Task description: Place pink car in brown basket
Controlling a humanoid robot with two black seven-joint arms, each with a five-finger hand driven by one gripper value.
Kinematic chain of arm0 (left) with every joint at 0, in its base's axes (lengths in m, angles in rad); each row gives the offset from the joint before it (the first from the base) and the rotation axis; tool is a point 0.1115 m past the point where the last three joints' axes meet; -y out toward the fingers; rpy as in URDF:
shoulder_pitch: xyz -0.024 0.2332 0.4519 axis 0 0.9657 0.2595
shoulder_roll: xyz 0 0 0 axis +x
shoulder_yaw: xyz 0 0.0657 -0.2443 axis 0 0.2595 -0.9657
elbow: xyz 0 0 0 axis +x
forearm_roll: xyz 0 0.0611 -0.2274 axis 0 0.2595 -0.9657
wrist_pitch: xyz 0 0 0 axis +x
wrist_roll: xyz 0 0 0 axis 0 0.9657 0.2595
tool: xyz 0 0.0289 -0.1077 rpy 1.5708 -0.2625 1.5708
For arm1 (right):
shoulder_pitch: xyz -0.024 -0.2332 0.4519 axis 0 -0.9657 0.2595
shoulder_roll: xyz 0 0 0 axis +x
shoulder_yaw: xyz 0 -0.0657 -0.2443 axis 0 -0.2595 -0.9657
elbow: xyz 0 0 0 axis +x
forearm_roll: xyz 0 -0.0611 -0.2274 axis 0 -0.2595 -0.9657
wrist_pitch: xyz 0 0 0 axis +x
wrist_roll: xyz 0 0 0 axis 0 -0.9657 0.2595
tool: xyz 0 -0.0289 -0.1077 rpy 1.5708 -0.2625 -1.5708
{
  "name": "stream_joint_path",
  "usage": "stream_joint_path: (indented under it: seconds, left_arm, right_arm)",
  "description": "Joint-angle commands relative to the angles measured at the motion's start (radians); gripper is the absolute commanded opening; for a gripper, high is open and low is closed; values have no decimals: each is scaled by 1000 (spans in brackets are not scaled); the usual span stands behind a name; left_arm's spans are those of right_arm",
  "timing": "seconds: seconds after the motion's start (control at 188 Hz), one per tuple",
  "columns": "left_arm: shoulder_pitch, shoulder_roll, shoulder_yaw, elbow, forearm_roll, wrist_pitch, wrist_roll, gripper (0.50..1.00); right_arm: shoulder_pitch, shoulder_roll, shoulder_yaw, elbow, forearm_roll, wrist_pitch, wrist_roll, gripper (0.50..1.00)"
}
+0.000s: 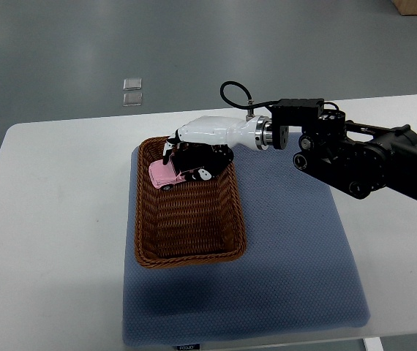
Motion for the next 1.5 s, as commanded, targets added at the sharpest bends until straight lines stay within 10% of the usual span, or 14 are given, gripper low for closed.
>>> stream_joint_path:
  seconds: [0.0,0.191,0.281,0.467,0.881,1.492]
  left_arm:
    - [0,0,0,-1,0,0,-1,1000]
    - [0,0,1,-1,0,0,0,1000]
    - [0,0,3,-1,2,0,0,1000]
    - [0,0,3,-4,0,0,0,1000]
    - [0,0,4,-1,0,0,-1,1000]
    - [-3,0,4,-5,0,0,-1,1000]
  right_arm:
    - [-10,11,-16,-28,-2,-18,3,500]
    - [-41,11,-18,-35,-2,-51,0,500]
    - [-52,11,-16,-32,-1,-65,-2,694]
    - [-55,9,-12,-28,6,-67,-3,905]
    - [-85,-55,217,-35,131,-82,-8,911]
    - [-334,-183,524,-37,661,-214,-189,907]
